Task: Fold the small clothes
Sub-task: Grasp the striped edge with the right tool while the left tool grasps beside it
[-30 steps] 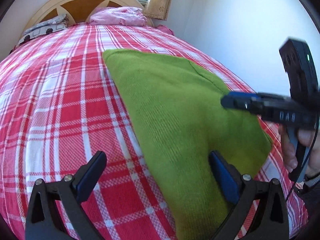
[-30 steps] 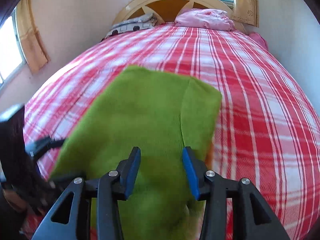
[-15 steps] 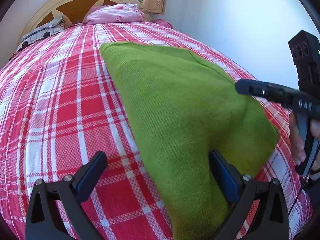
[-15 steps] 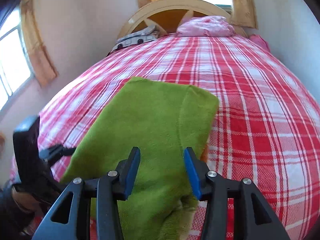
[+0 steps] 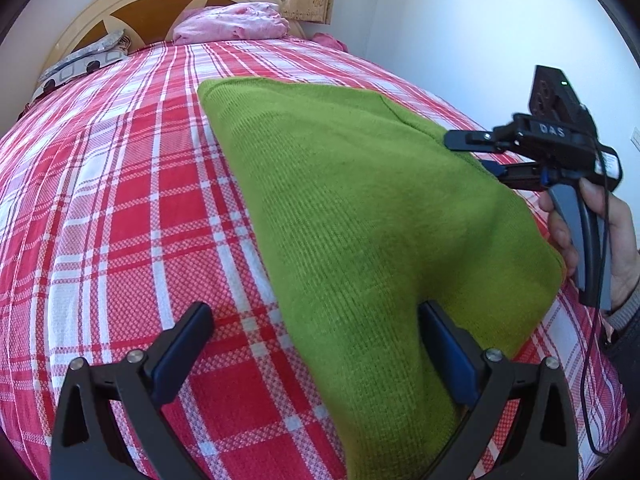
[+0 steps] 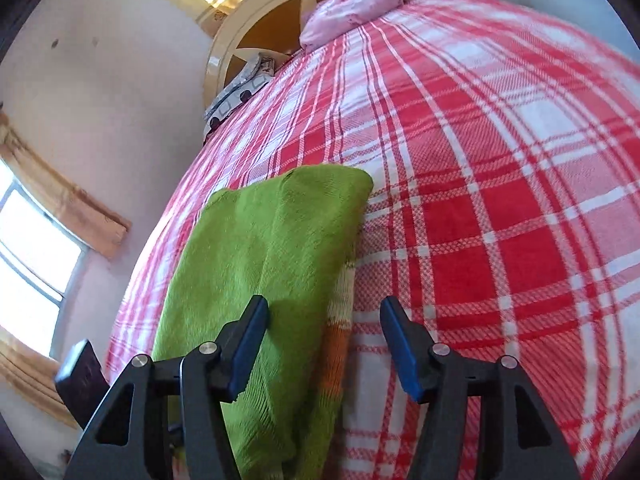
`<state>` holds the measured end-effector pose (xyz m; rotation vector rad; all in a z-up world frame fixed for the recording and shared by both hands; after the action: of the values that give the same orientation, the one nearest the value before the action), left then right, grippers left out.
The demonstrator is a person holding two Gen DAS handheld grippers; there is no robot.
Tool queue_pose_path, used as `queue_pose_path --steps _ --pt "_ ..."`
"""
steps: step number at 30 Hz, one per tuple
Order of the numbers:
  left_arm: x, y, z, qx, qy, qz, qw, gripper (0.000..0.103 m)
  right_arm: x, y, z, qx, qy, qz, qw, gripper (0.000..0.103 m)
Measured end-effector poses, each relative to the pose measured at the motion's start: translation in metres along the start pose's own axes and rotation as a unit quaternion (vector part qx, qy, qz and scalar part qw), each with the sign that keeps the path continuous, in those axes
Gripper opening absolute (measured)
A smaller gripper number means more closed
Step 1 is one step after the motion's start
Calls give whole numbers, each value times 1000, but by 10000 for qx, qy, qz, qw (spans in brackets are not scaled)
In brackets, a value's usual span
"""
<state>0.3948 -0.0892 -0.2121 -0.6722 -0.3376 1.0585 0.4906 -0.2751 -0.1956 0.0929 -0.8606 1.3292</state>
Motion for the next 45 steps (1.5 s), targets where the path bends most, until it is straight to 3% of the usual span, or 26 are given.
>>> queue_pose_path --steps 5,14,20,22,24,25,41,44,45 --pt "2 0 -2 4 49 21 10000 103 -2 -11 -18 82 -280 -338 9990 65" --pt "3 -1 -4 3 124 45 9999 103 3 -26 -39 98 -543 -333 9979 65" --pt "3 -3 -7 17 168 31 9999 103 15 -24 -51 279 -591 8 9979 64" --pt "2 -4 -8 21 186 32 9998 103 15 -25 -54 317 -636 -9 9975 59" --pt "2 -4 -8 20 209 32 9998 103 14 -25 -58 403 -724 -56 9965 42" --pt "2 -4 -8 18 217 33 9998 103 14 -24 -62 533 -824 -133 9951 39" --pt "-1 -6 -9 8 300 -103 9995 103 19 -20 -68 392 -735 202 9963 38" --pt "-4 -7 -8 26 263 -214 9994 96 18 -19 -68 366 -641 221 9970 37" --pt "-6 -7 -7 8 285 -250 9993 86 18 -19 -67 349 -576 233 9975 36"
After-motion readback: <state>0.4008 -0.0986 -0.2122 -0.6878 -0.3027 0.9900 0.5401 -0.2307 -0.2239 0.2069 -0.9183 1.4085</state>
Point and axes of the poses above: each gripper's, at about its wrist camera, not at the fingertips, and z roughly against the way its jaws point, x to its left, y to its underside, the point moved 9 cm from there along -z, roughly the way its jaws point, and after that the axes turned 10 degrees about -z, right-handed, at the moved point
